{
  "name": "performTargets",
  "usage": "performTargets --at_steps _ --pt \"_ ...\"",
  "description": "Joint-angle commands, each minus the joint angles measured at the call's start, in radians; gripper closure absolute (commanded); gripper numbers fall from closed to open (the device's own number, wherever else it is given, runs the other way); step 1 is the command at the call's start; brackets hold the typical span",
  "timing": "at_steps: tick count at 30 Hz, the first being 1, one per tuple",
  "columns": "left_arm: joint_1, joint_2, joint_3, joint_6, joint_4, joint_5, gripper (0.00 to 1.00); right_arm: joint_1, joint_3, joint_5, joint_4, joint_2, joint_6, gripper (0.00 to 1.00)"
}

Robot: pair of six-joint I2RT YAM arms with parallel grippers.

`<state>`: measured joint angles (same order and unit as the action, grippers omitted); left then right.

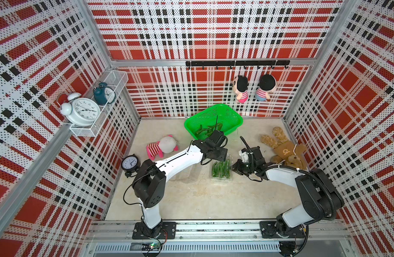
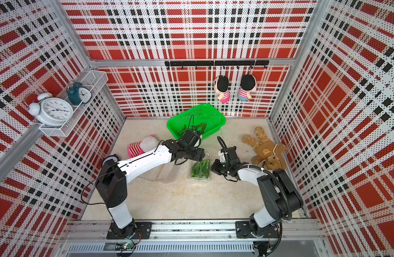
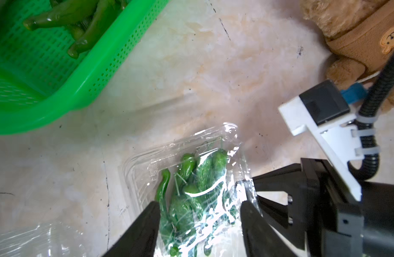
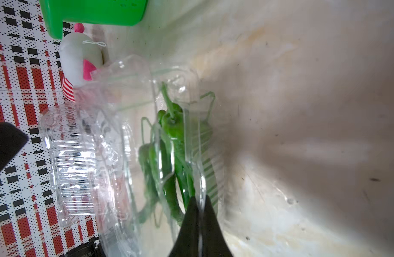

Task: Take small green peppers out of containers
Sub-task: Open the packing box at the center of the board.

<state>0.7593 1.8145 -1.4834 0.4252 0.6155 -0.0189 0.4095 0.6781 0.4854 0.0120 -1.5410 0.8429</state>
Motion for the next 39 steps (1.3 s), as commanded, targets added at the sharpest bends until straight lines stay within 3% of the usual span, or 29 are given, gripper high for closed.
performTargets --at_steps 1,5,10,18,23,30,39 --pt "-0.033 0.033 -0.084 0.077 0.032 -0.120 0.35 0.016 0.026 -0.026 0.017 0.027 0.011 1.00" --pt "-0.029 0.073 -0.177 0.068 0.139 -0.122 0.29 0.020 0.035 -0.053 0.034 0.022 0.034 1.00" --pt "0.005 0.102 -0.244 0.033 0.272 -0.037 0.24 0.023 0.040 -0.108 0.068 0.025 0.073 1.00" --pt "0.076 0.096 -0.241 -0.042 0.343 0.076 0.12 0.024 0.065 -0.131 0.135 -0.019 0.134 1.00" --pt "0.101 0.076 -0.163 -0.082 0.306 0.109 0.05 0.023 0.097 -0.116 0.159 -0.060 0.156 1.00" --pt "0.112 0.053 -0.069 -0.095 0.205 0.193 0.05 0.024 0.120 -0.084 0.163 -0.087 0.168 1.00" --pt "0.105 0.081 -0.102 -0.095 0.139 0.214 0.06 0.023 0.070 -0.041 0.162 -0.058 0.153 1.00"
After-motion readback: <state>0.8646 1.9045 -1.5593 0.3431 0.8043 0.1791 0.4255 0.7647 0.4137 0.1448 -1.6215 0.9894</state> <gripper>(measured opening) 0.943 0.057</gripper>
